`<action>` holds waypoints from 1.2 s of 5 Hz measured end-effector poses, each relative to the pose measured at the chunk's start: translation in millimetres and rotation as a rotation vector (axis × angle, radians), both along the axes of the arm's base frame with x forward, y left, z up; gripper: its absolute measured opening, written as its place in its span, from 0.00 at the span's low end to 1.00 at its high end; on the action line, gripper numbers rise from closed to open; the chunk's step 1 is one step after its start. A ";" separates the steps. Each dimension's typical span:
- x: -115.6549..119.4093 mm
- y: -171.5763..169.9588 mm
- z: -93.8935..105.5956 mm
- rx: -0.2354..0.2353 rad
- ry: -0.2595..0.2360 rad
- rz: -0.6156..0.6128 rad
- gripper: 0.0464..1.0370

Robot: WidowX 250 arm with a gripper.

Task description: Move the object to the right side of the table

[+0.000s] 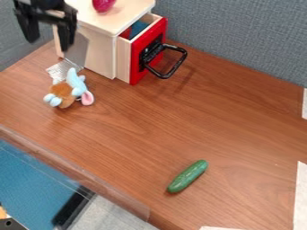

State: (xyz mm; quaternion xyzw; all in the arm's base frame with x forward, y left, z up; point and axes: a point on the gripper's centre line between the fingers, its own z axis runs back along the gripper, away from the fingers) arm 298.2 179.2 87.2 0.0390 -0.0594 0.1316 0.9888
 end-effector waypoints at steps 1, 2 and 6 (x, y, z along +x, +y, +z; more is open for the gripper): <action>-6.8 -1.9 -30.6 0.059 0.047 -0.025 0.97; -11.4 -4.6 -39.9 0.064 0.053 -0.039 0.97; -9.3 -13.8 -77.6 0.022 0.099 -0.015 0.97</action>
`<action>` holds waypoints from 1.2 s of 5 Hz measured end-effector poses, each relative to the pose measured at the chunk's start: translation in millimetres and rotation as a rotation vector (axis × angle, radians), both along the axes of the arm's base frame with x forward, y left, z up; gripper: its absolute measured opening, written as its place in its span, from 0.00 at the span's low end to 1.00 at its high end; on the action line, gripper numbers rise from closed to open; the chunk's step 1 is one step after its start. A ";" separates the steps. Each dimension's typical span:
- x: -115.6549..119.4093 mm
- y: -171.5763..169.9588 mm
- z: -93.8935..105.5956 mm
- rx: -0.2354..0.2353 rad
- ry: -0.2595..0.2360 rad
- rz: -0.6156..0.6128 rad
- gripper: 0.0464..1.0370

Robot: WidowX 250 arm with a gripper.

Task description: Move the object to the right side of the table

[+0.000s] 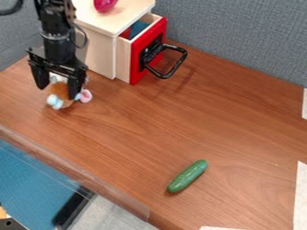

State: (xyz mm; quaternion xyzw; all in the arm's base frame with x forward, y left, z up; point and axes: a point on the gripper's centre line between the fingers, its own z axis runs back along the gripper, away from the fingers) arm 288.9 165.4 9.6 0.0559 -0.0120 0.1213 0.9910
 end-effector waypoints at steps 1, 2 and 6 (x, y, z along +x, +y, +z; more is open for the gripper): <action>3.0 -1.7 -10.6 0.024 0.032 0.000 0.92; 1.2 -10.5 -10.6 -0.040 0.038 0.002 0.64; 8.5 -158.5 88.7 -0.211 -0.121 -0.213 0.39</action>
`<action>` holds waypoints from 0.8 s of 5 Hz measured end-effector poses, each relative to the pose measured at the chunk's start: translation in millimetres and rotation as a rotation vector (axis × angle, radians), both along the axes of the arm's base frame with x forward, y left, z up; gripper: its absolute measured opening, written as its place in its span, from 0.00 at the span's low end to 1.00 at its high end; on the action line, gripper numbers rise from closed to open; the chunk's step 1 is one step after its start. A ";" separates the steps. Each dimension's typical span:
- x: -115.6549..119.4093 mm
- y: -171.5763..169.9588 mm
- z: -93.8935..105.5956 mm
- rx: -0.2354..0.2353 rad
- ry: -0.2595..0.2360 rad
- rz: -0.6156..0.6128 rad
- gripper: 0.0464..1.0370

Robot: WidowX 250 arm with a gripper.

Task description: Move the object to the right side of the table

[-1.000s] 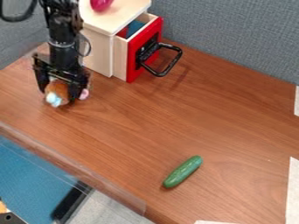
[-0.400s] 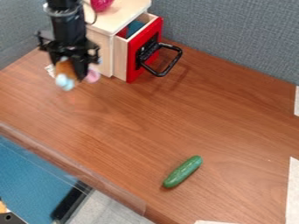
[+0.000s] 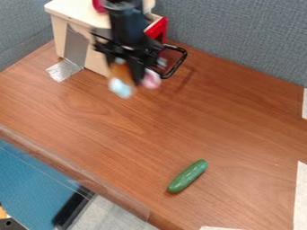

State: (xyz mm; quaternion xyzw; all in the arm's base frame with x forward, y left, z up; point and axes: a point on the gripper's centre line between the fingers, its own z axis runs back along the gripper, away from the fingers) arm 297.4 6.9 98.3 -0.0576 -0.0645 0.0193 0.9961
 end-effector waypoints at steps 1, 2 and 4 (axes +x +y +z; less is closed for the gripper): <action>12.3 -40.5 -3.9 0.007 0.010 -0.020 0.39; 26.7 -54.8 -22.0 0.053 0.028 -0.020 0.39; 58.3 -79.6 -67.1 0.094 0.058 -0.039 0.39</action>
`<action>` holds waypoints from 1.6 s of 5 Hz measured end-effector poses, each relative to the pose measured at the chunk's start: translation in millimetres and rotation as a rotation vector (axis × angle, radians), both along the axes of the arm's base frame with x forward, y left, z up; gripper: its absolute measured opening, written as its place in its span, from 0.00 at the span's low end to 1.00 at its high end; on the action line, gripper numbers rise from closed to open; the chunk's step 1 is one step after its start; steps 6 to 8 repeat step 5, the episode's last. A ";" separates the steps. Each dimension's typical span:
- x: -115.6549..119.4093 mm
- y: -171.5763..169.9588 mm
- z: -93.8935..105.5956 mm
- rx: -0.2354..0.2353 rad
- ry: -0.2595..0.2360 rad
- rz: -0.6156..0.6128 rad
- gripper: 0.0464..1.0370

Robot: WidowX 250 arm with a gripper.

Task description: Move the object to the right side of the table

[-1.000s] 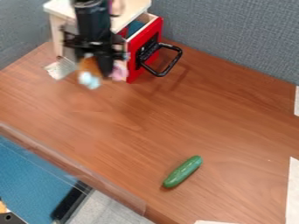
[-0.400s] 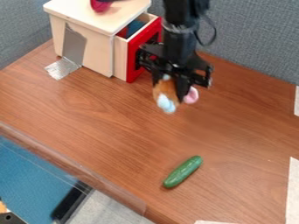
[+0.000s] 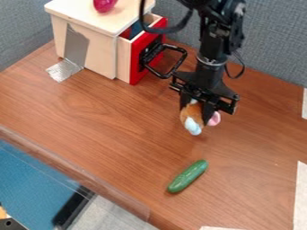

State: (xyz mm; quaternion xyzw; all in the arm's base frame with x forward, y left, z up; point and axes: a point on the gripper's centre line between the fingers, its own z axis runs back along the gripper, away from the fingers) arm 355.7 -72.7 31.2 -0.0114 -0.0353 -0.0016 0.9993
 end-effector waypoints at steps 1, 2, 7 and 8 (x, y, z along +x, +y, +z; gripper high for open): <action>5.5 -1.1 -9.4 0.004 0.018 -0.011 0.46; 4.1 -0.9 -7.8 0.005 0.036 -0.024 0.78; 5.7 17.1 61.9 -0.024 -0.064 0.010 0.96; 5.7 17.1 61.9 -0.024 -0.064 0.010 0.96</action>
